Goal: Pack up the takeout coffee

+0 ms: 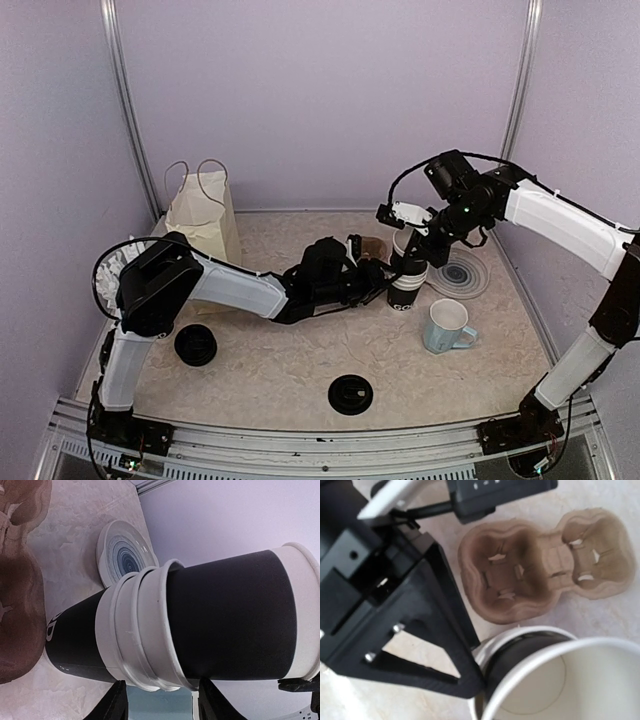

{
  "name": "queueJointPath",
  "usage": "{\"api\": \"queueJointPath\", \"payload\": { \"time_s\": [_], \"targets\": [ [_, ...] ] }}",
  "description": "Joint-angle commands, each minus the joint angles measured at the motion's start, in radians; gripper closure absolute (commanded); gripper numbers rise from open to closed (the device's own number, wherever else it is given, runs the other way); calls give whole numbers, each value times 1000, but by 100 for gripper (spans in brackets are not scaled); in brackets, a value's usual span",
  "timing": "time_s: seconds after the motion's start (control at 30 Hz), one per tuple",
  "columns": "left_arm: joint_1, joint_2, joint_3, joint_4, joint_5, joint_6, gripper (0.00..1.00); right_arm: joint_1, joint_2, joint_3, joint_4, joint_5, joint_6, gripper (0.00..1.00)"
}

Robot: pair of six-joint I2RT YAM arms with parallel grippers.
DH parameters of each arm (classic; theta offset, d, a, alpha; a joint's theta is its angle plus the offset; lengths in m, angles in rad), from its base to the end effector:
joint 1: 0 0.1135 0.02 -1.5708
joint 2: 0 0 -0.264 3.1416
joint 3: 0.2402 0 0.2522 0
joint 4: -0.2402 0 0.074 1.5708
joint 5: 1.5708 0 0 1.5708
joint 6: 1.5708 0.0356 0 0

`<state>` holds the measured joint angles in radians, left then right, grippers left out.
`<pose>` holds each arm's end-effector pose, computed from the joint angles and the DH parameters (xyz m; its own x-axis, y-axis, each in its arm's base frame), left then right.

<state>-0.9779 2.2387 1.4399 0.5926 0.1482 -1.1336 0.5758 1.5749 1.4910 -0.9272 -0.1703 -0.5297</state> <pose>0.2774 -0.4211 0.1647 -0.8647 -0.3202 -0.3870 0.2778 0.3371 -0.8996 0.2719 0.1837 0.3243 -0.3041 -0.7911 -0.5307 -0.8873 0.4379 -0.1443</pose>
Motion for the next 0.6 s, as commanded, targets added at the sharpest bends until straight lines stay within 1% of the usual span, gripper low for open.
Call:
{"api": "queueJointPath", "payload": {
  "time_s": [0.0,0.13,0.23,0.33,0.43,0.5,0.57],
  "targets": [
    [9,8,23,-40,-24,29,52,11,-33,41,-11,-25,-3,100],
    [-1,-52,10,-51,-42,93,49,11,-50,112,-48,24,-12,100],
    [-13,-116,19,-116,-64,144,48,11,-74,180,-82,25,-22,100],
    [-36,-207,34,-248,-131,201,47,12,-111,180,-75,4,-43,100],
    [-61,-318,-7,-390,-242,232,46,17,-133,167,-93,-59,-63,100],
    [-82,-409,-41,-464,-272,259,46,45,-151,119,-95,-98,-94,100],
    [-114,-490,-66,-553,-352,306,45,108,-171,51,-81,-86,-120,100]
  ]
}}
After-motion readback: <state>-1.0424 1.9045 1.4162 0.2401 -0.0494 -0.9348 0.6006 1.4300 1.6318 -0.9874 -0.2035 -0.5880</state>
